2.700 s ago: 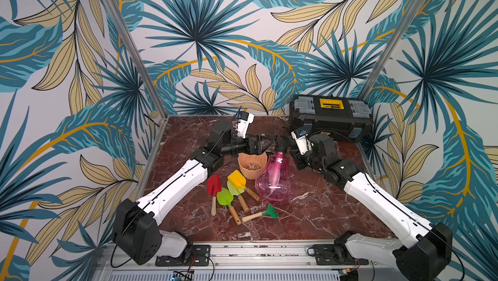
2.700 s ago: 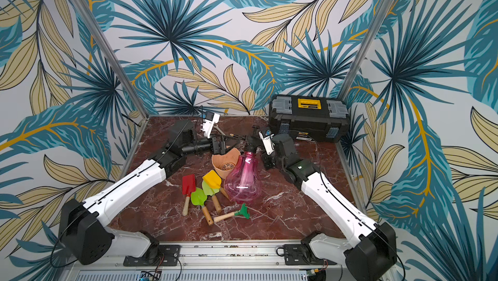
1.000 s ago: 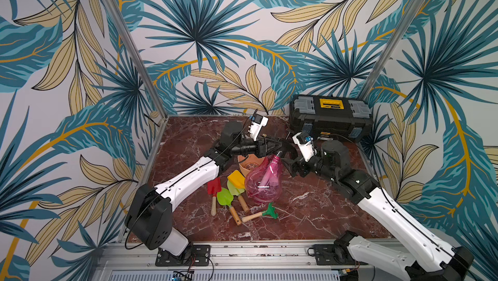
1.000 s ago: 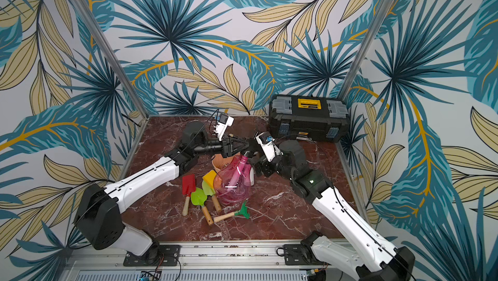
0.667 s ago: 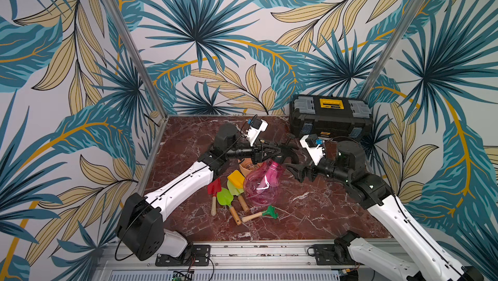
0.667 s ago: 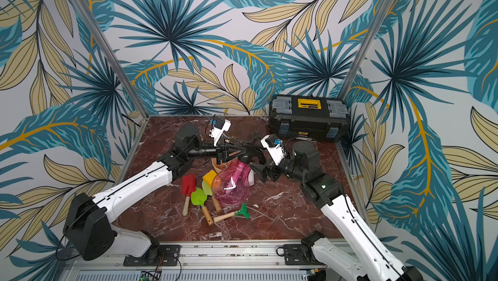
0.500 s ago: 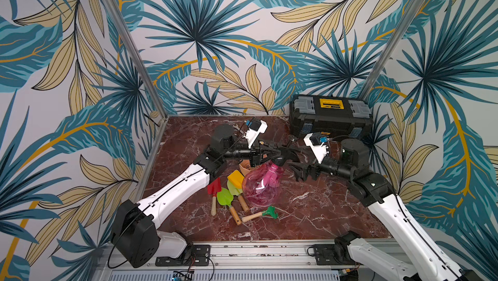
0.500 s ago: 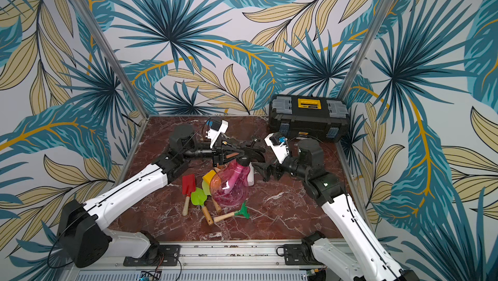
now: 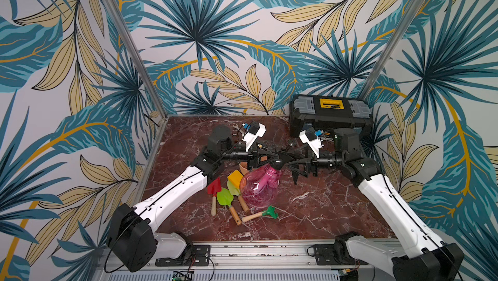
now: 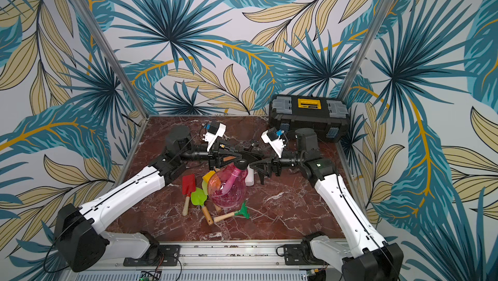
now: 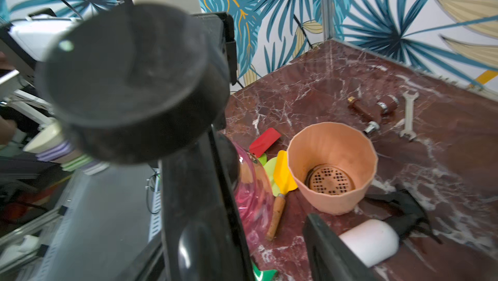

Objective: Organize the gardening tools
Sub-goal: Pick up the gardening tool from the center of the board, then place the gardening tool at the center of the board.

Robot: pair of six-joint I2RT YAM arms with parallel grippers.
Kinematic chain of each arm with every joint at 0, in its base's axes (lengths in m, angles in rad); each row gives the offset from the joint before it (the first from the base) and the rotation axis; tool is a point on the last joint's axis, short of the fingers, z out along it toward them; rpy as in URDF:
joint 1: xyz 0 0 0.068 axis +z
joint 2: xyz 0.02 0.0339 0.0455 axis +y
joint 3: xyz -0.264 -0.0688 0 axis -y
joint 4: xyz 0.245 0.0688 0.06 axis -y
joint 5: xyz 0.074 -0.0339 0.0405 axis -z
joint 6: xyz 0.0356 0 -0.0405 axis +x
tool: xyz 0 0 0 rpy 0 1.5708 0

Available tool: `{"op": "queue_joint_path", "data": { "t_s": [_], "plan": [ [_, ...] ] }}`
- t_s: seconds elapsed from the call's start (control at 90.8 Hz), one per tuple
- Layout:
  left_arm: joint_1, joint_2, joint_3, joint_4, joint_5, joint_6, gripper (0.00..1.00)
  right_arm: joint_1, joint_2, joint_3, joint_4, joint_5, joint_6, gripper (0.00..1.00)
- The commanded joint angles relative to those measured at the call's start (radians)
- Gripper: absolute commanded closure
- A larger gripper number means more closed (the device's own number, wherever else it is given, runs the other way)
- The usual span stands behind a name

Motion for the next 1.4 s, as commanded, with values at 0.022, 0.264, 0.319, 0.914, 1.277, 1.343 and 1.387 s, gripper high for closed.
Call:
{"op": "queue_joint_path", "data": {
  "t_s": [0.022, 0.264, 0.319, 0.914, 1.277, 1.343, 1.387],
  "plan": [
    [-0.005, -0.028, 0.000, 0.056, 0.056, 0.007, 1.00, -0.004, 0.009, 0.017, -0.018, -0.072, -0.021, 0.39],
    [-0.005, -0.027, -0.002, 0.056, 0.049, 0.009, 1.00, -0.005, 0.001, 0.004, -0.017, -0.096, -0.036, 0.65],
    [-0.005, -0.026, -0.001, 0.053, 0.046, 0.008, 1.00, -0.005, -0.007, -0.002, -0.017, -0.092, -0.041, 0.71],
    [0.134, -0.119, -0.056, -0.120, -0.246, 0.020, 0.00, -0.005, -0.175, -0.092, 0.041, 0.407, 0.207, 0.85],
    [0.167, -0.227, -0.154, -0.138, -0.505, 0.012, 0.00, -0.005, -0.288, -0.071, 0.001, 0.860, 0.287, 0.88],
    [0.167, -0.240, -0.169, -0.138, -0.548, 0.009, 0.00, -0.005, -0.304, -0.101, 0.041, 0.942, 0.313, 0.89],
    [0.167, -0.249, -0.178, -0.138, -0.578, 0.005, 0.00, -0.005, -0.317, -0.135, 0.083, 0.978, 0.322, 0.89]
  ]
}}
